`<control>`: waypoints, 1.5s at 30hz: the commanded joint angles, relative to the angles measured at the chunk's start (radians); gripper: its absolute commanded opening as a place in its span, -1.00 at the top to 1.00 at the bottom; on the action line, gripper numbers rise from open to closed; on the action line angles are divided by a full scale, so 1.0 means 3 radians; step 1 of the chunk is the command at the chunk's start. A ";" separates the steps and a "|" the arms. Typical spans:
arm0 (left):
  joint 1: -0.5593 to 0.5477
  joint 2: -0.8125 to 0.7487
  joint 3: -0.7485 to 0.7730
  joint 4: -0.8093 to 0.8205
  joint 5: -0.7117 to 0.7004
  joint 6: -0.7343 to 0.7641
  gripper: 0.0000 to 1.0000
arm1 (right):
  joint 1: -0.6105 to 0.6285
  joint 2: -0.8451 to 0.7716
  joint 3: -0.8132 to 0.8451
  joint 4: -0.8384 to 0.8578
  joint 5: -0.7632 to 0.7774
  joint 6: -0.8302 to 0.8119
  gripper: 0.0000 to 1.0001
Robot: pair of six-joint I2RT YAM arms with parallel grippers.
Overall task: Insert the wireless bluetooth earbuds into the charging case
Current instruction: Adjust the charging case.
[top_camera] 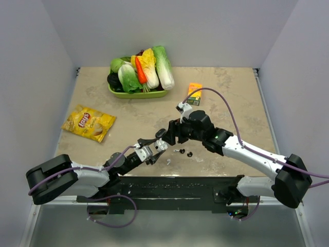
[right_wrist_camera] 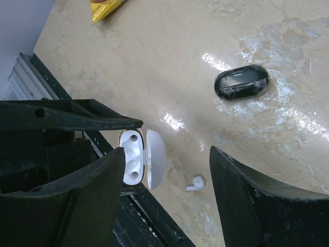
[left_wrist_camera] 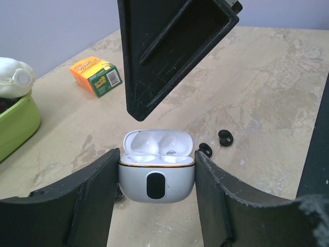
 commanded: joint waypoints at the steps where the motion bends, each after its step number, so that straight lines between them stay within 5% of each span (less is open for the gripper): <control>1: -0.0025 -0.0051 -0.0015 0.1052 0.0078 -0.0041 1.00 | -0.0034 0.0031 -0.0032 0.0215 -0.0189 0.0073 -0.38; 11: -0.0035 -0.0138 0.0011 0.1001 0.0078 -0.0036 1.00 | -0.0075 0.0169 -0.0109 0.0486 -0.0450 0.0186 -0.34; 35: -0.0066 -0.0071 -0.0005 0.1113 0.0078 -0.0031 1.00 | -0.0192 0.0272 -0.0283 0.0783 -0.0808 0.0329 0.22; 39: -0.0066 -0.0076 -0.0005 0.1118 0.0083 -0.0036 1.00 | -0.0208 0.0251 -0.0303 0.0793 -0.0813 0.0324 0.42; 42: -0.0066 -0.0071 -0.0010 0.1108 0.0068 -0.0052 1.00 | -0.0213 0.0226 -0.0273 0.0712 -0.0783 0.0247 0.73; 43: -0.0066 -0.0076 -0.0015 0.1098 0.0068 -0.0052 1.00 | -0.0213 0.0195 -0.0232 0.0666 -0.0747 0.0212 0.97; 45: -0.0066 -0.0076 -0.0015 0.1078 0.0068 -0.0057 1.00 | -0.0213 0.0149 -0.0196 0.0528 -0.0640 0.0105 1.00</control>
